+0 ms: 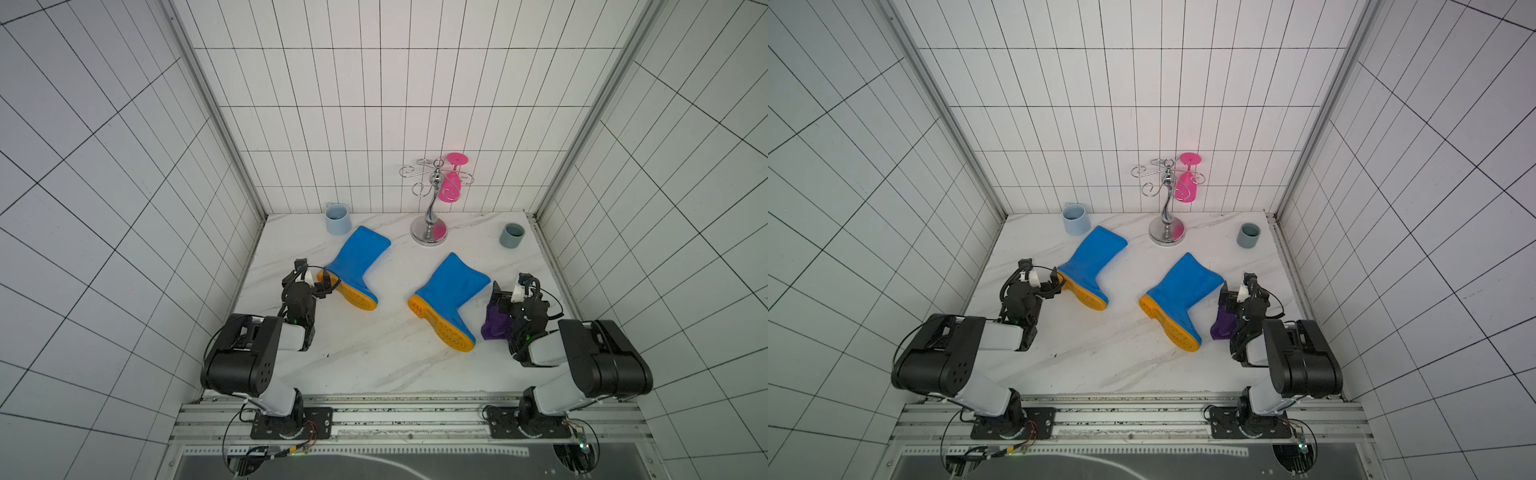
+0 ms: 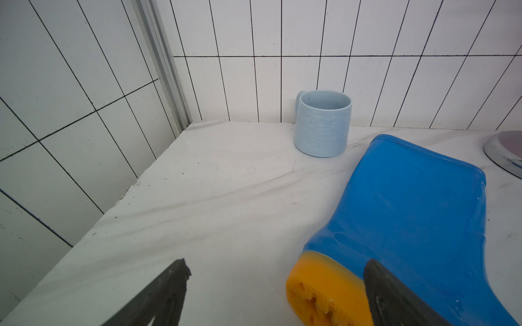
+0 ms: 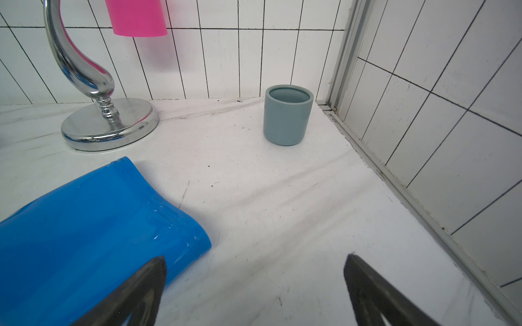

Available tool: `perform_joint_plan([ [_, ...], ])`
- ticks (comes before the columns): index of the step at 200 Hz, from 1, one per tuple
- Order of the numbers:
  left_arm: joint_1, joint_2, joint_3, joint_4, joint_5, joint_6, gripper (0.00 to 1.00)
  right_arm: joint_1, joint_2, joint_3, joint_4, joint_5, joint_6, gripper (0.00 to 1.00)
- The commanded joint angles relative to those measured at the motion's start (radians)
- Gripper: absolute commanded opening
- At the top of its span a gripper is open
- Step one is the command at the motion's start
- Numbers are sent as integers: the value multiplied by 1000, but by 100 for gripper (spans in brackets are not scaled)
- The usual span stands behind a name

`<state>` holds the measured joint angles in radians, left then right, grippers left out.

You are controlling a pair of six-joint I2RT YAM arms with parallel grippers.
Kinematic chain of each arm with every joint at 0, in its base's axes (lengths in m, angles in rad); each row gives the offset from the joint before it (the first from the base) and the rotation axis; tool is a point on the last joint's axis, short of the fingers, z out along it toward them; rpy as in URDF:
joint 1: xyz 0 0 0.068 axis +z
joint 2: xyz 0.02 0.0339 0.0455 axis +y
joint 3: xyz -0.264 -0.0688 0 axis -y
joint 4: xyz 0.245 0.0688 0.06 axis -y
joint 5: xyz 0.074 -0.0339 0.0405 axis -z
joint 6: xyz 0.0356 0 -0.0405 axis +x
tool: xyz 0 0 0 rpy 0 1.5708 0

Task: Wipe the rubber boots with a cloth
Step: Adjust the rubber boot at the center of the board.

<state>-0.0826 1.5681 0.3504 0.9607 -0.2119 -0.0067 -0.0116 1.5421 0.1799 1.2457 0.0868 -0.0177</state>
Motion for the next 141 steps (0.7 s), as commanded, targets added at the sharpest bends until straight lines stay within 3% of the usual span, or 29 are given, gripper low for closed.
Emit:
perform_joint_plan([
  [1,-1,-7,14,2,10,14,97,1,3,66,27,-9,-4,99],
  [106,7,-12,7,7,23,9,97,-1,3,66,26,-12,-4,99],
  [141,21,-51,-22,30,-44,-38,98,-2,1,64,29,-12,-4,97],
])
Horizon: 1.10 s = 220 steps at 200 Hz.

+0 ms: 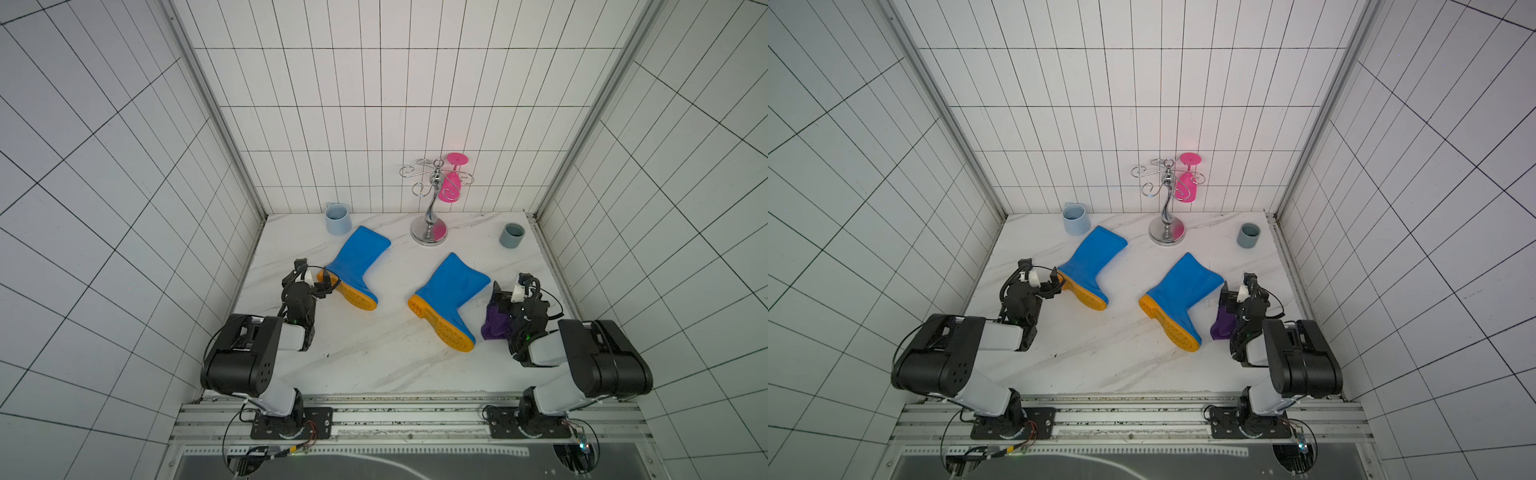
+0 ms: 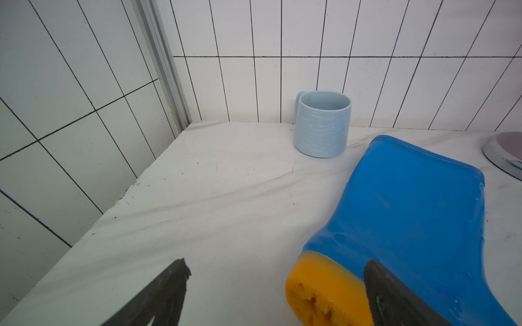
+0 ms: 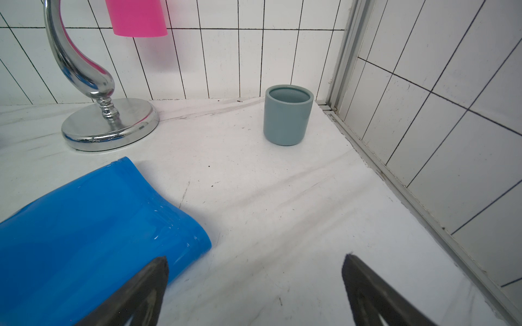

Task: Wipe the rubber boots with a cloth
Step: Adjust the rubber boot at the center of the board.

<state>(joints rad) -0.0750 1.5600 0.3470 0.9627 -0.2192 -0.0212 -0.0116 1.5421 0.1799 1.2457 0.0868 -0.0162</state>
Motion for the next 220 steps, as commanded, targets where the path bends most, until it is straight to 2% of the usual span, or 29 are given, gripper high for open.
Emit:
perform_joint_plan([
  [1,14,-44,-18,27,-37,-24,98,-2,1,64,28,-11,-5,97],
  [22,14,-79,-14,2,-60,-24,98,-1,-10,73,14,4,-6,97],
  [30,12,-103,-4,-11,-65,-13,97,-1,-39,102,-64,8,-7,97],
  [52,8,-207,71,-254,-104,-36,97,-1,-112,227,-339,19,-3,97],
  [61,7,-236,83,-271,-116,-60,97,0,-132,264,-395,38,7,98],
  [83,9,-254,126,-288,-56,-99,98,1,-176,362,-542,73,79,99],
  [110,2,-224,265,-477,42,-176,98,2,-157,542,-809,59,141,99],
  [136,-66,-203,384,-609,50,-249,98,1,-151,621,-968,28,248,100],
  [156,-150,-185,503,-765,9,-283,98,-2,-146,642,-1057,-70,360,99],
  [184,-262,-150,649,-974,-22,-298,98,-2,-137,605,-1068,-264,509,96],
  [220,-367,-179,686,-1073,-18,-286,98,-2,-104,558,-1050,-384,601,92],
])
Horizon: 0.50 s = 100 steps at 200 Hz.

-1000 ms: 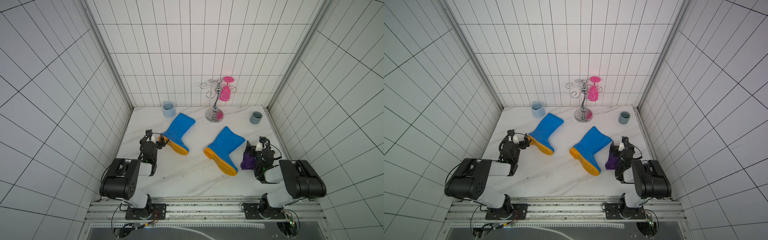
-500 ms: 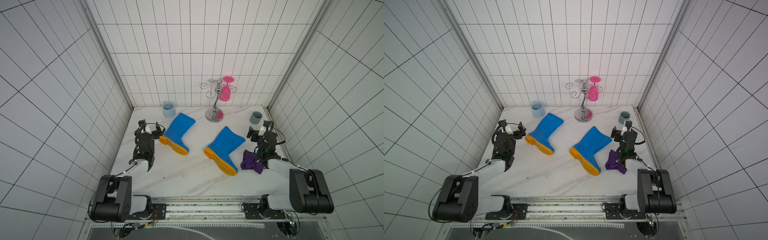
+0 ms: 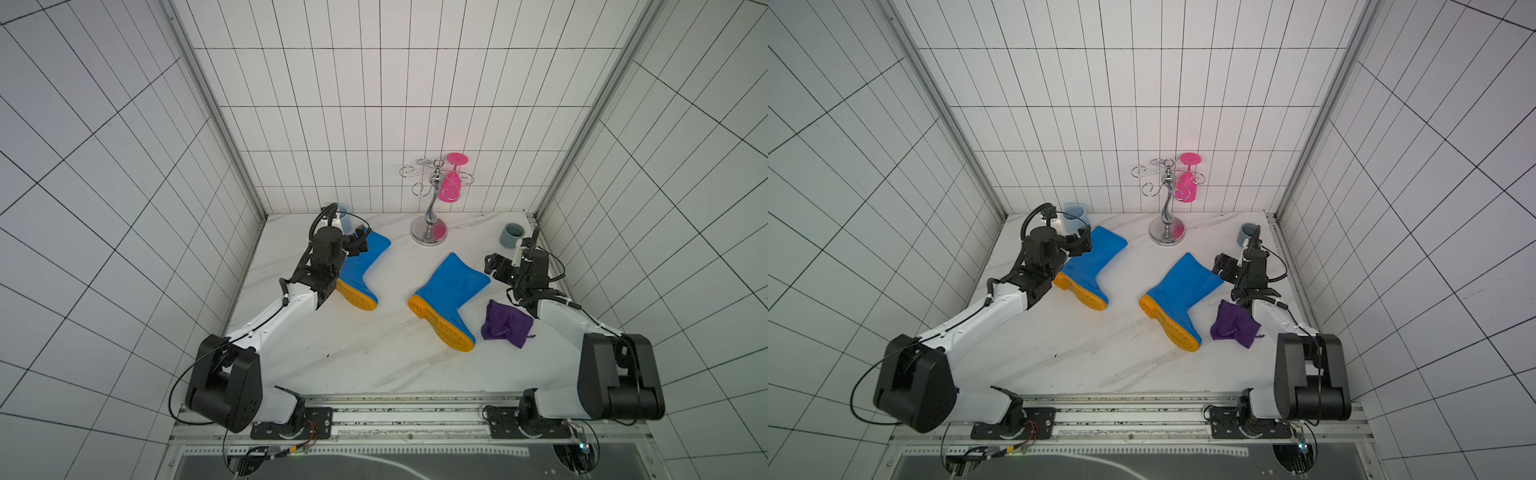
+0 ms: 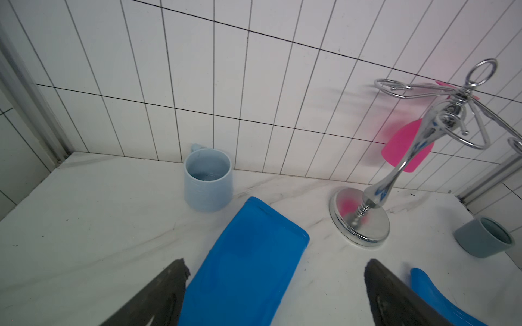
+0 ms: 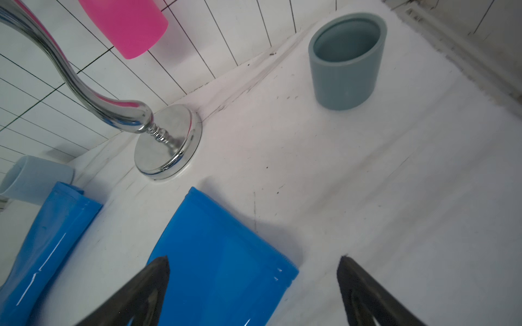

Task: Wipe the rubber boots with a cloth
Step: Adjust the rubber boot at the center of the board.

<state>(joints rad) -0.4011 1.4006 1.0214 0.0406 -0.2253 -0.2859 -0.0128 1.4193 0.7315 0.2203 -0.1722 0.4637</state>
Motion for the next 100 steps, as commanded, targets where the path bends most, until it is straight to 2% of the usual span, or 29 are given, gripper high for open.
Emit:
perform_joint_plan([
  [1,-42,-20,10,-151,-9,-23,98,-1,20,5,-25,-126,123,92],
  [23,-61,-34,-24,-142,59,-59,98,-5,46,-10,-33,-150,159,90],
  [43,-85,-15,-42,-133,71,-70,98,-10,82,-18,-30,-173,178,87],
  [100,-140,157,4,-119,135,-95,98,-29,138,-28,-47,-203,193,84],
])
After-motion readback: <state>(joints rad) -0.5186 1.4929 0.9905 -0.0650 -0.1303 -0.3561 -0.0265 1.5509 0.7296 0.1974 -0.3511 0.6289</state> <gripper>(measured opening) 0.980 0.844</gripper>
